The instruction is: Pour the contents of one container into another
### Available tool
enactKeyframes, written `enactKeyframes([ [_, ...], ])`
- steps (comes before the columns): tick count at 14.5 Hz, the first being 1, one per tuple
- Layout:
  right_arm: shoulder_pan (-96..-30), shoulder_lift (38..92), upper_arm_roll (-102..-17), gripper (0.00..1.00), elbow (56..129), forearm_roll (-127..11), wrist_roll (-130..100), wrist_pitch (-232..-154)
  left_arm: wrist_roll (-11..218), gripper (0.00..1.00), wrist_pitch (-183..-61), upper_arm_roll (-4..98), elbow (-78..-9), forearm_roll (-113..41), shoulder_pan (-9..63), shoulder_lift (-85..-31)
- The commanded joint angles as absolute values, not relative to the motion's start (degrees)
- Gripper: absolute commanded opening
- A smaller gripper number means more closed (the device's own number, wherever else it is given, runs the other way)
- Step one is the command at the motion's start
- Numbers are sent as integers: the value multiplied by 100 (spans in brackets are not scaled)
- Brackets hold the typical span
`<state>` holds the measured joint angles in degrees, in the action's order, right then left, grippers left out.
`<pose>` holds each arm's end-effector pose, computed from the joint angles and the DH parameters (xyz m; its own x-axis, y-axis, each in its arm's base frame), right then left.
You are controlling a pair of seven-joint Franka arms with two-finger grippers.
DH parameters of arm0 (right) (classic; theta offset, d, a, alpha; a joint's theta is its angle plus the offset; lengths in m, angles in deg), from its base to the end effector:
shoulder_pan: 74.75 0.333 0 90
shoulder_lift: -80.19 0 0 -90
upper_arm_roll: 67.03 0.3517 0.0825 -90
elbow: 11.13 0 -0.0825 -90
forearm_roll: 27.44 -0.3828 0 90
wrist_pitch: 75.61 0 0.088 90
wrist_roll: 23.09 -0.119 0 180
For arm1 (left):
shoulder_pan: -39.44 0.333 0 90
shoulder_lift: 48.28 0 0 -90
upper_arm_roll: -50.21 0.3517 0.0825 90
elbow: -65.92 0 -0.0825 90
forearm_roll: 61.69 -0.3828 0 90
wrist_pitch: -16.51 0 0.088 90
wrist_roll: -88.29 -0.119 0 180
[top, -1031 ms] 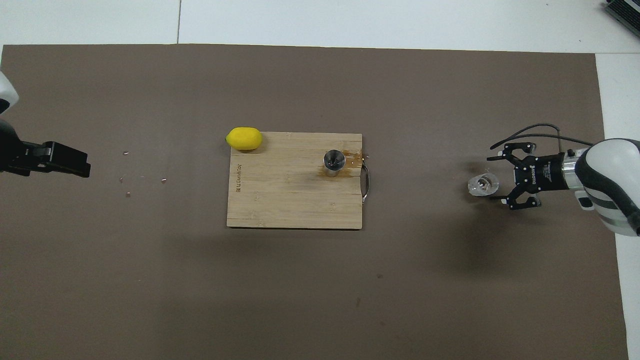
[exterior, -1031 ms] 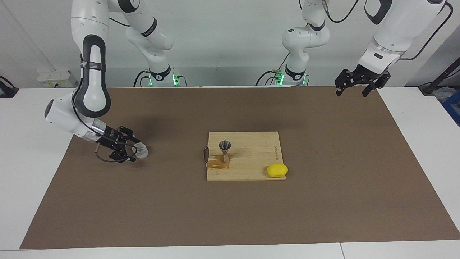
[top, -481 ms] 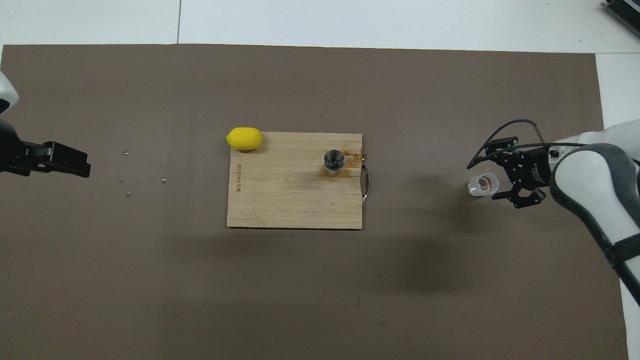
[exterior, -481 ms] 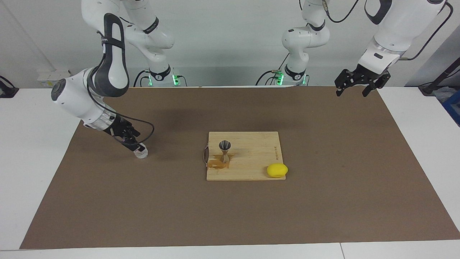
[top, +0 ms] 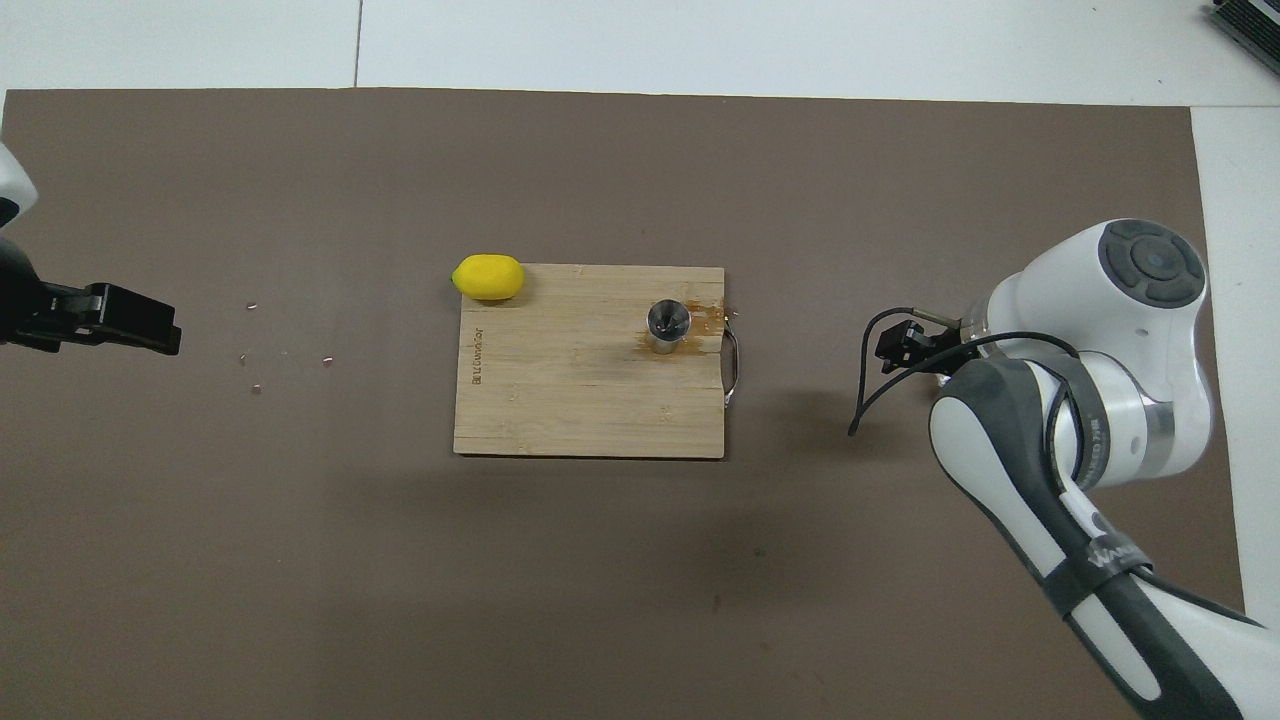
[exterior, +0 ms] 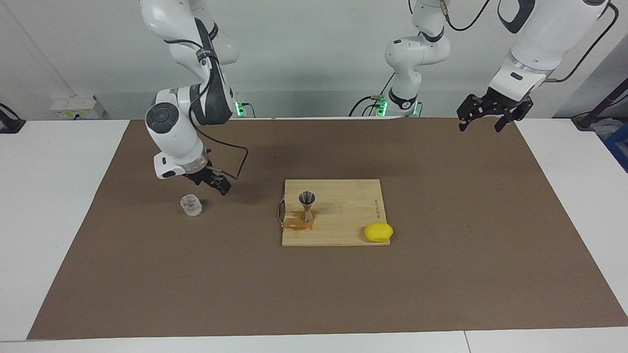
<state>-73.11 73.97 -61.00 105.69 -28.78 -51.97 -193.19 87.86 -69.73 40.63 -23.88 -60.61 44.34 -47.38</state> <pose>0.5572 0.0754 0.4077 0.9231 -0.3719 -0.0980 -0.3719 -0.9281 0.0186 0.5385 -0.0473 0.6527 0.9948 -0.0901 -0.0465 -0.0894 -0.9959 0.0166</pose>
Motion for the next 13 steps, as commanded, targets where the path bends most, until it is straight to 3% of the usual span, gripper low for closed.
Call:
enactKeyframes([
  [1,-7335,7982,-6106,100,10674,-2771,-4570,-18910,8750,100,-7033,4028,-2478,-6073,4506,-4652],
  [5,-7422,8361,-6132,100,10132,-2762,-3998,-18093,8750,100,-7033,4028,-2478,-6073,4506,-4652],
  [9,-7528,8160,-6141,100,8840,-2736,-3935,-17090,8750,100,-7033,4028,-2478,-6073,4506,-4652],
  [13,-7590,8027,-6150,100,8082,-2569,-3926,-16562,8750,100,-7033,4028,-2478,-6073,4506,-4652],
])
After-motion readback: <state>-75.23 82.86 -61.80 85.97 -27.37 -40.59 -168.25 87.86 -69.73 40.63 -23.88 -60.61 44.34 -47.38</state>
